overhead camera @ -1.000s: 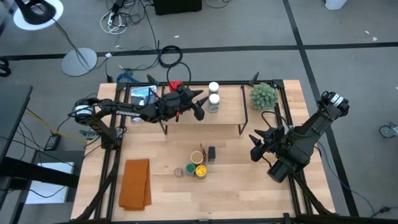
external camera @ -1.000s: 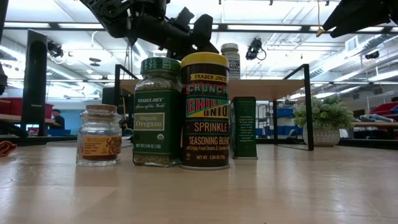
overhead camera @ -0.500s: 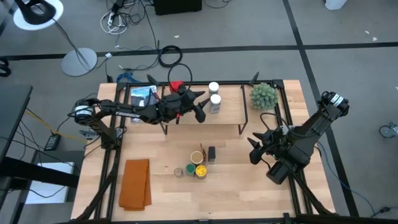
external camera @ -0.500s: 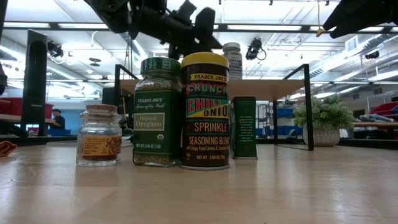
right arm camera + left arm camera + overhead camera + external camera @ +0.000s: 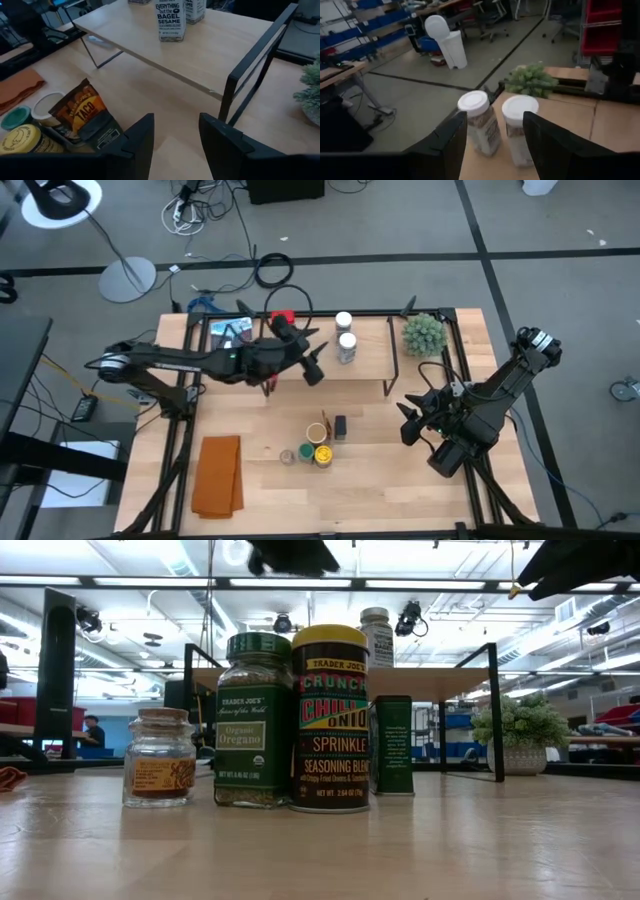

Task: Shelf spices
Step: Put the white seasoning bottle on the shelf aligned with the other white seasoning bottle

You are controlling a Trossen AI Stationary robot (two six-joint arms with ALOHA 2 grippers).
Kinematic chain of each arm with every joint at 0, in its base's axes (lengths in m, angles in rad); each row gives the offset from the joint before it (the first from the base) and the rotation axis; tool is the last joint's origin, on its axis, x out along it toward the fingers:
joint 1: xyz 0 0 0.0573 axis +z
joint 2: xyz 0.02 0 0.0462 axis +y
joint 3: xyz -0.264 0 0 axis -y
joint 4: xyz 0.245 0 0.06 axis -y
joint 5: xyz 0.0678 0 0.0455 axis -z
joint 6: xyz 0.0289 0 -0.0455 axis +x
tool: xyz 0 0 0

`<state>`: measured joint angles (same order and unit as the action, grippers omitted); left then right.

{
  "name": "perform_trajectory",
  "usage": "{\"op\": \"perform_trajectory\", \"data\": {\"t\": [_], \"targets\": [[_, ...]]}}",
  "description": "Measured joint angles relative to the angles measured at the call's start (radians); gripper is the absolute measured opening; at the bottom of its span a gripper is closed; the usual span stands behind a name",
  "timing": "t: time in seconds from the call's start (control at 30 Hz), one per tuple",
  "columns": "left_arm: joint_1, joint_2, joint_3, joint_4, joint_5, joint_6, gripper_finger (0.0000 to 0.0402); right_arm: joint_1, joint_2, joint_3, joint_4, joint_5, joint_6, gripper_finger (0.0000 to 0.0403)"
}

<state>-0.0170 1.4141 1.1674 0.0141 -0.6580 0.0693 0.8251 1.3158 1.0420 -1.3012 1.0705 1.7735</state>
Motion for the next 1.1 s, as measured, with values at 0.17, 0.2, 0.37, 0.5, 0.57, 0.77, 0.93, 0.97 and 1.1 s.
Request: {"op": "perform_trajectory", "data": {"t": [0.17, 0.2, 0.37, 0.5, 0.57, 0.77, 0.93, 0.97, 1.1], "targets": [[-0.084, -0.085, 0.001, -0.153, -0.064, -0.057, 0.0198, -0.032, 0.000, 0.000, 0.109, 0.020, -0.145, 0.0155], [-0.104, -0.096, 0.001, -0.175, -0.082, -0.072, 0.0198, -0.042, 0.000, 0.000, 0.143, 0.025, -0.199, 0.0155], [-0.217, -0.171, -0.072, -0.235, -0.191, -0.150, 0.0198, -0.123, 0.000, 0.000, 0.326, 0.022, -0.481, 0.0155], [-0.295, -0.255, -0.204, -0.212, -0.242, -0.251, 0.0198, -0.231, 0.000, 0.001, 0.412, -0.058, -0.625, 0.0150], [-0.324, -0.303, -0.273, -0.176, -0.247, -0.290, 0.0198, -0.296, 0.000, 0.012, 0.423, -0.114, -0.688, 0.0143], [-0.403, -0.459, -0.462, -0.075, -0.247, -0.363, 0.0198, -0.496, 0.000, 0.089, 0.437, -0.234, -0.862, 0.0097], [-0.467, -0.565, -0.570, -0.048, -0.248, -0.416, 0.0198, -0.680, -0.001, 0.124, 0.523, -0.372, -1.030, 0.0050], [-0.479, -0.578, -0.586, -0.046, -0.248, -0.418, 0.0198, -0.715, -0.001, 0.124, 0.552, -0.415, -1.064, 0.0040], [-0.507, -0.605, -0.630, -0.023, -0.253, -0.419, 0.0198, -0.831, 0.006, 0.124, 0.627, -0.528, -1.146, 0.0005]]}}
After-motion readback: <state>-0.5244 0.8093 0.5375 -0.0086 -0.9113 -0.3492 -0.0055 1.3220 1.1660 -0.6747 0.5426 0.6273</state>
